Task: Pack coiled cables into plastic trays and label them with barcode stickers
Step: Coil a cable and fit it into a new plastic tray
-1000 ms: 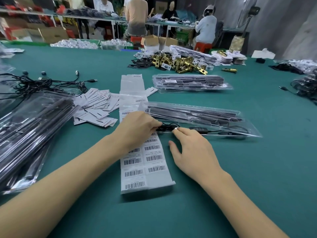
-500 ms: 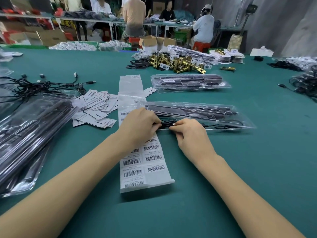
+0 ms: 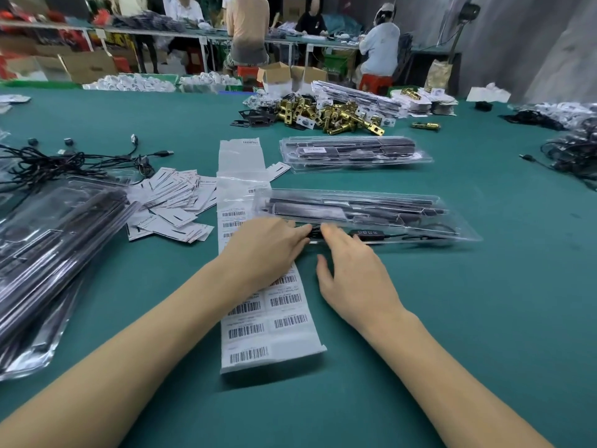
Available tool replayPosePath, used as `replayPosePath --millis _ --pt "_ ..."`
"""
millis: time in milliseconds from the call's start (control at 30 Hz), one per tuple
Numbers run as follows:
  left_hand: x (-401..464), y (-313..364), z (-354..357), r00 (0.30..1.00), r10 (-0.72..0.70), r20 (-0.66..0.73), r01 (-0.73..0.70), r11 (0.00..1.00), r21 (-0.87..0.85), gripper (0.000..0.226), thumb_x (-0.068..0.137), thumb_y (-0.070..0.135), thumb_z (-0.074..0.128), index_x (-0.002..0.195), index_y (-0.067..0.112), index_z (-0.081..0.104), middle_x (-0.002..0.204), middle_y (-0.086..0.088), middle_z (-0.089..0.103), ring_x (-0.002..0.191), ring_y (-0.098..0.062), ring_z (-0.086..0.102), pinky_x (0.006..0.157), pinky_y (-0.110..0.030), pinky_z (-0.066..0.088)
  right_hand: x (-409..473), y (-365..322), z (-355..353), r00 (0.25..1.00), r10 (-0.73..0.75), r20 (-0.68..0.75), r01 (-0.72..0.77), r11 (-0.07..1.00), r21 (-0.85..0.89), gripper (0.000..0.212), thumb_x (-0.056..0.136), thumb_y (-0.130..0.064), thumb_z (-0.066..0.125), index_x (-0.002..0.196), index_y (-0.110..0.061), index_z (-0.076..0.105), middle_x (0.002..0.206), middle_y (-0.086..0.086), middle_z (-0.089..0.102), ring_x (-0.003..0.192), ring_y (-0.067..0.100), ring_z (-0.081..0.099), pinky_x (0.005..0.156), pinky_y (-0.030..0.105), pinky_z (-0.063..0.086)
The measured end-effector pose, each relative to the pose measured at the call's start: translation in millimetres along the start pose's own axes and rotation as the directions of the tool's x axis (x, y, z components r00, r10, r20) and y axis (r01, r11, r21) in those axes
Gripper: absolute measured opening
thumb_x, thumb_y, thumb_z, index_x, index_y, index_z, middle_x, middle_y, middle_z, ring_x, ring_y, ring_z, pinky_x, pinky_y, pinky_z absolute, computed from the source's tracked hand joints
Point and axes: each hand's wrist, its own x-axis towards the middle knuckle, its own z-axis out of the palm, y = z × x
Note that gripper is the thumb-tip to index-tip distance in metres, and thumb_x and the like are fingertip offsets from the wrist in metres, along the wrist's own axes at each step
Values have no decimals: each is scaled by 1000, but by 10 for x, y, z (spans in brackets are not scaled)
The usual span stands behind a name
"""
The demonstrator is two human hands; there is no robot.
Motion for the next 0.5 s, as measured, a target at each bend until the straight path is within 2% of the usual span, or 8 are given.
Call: replayPosePath --millis 67,200,367,500 --pt "-19 1 19 1000 3 22 -3 1000 2 53 105 45 23 152 24 36 127 2 62 108 -23 62 85 -39 51 19 -10 28 998 -1 58 7 994 -110 54 105 -31 38 155 -11 30 162 5 31 150 19 24 124 36 11" --pt "-1 -4 58 998 38 59 -42 997 66 54 106 39 25 154 14 31 134 -4 58 121 -24 51 102 -38 43 37 -12 51 994 31 102 -11 983 -184 58 106 -40 31 156 -12 26 165 5 22 153 20 14 125 40 7" --pt "-12 89 88 995 -22 92 20 999 27 44 106 21 33 149 10 36 142 -6 48 119 -26 53 101 -38 44 52 79 18 994 0 107 9 996 -88 58 104 -41 37 155 -14 32 165 3 24 153 16 15 125 37 5" --pt "-37 159 50 995 -52 82 51 999 13 47 107 28 29 148 5 35 141 -8 50 123 -26 50 104 -36 40 59 147 -9 994 -21 103 24 999 -27 59 102 -41 42 155 -16 35 164 0 27 152 11 17 124 32 -1"
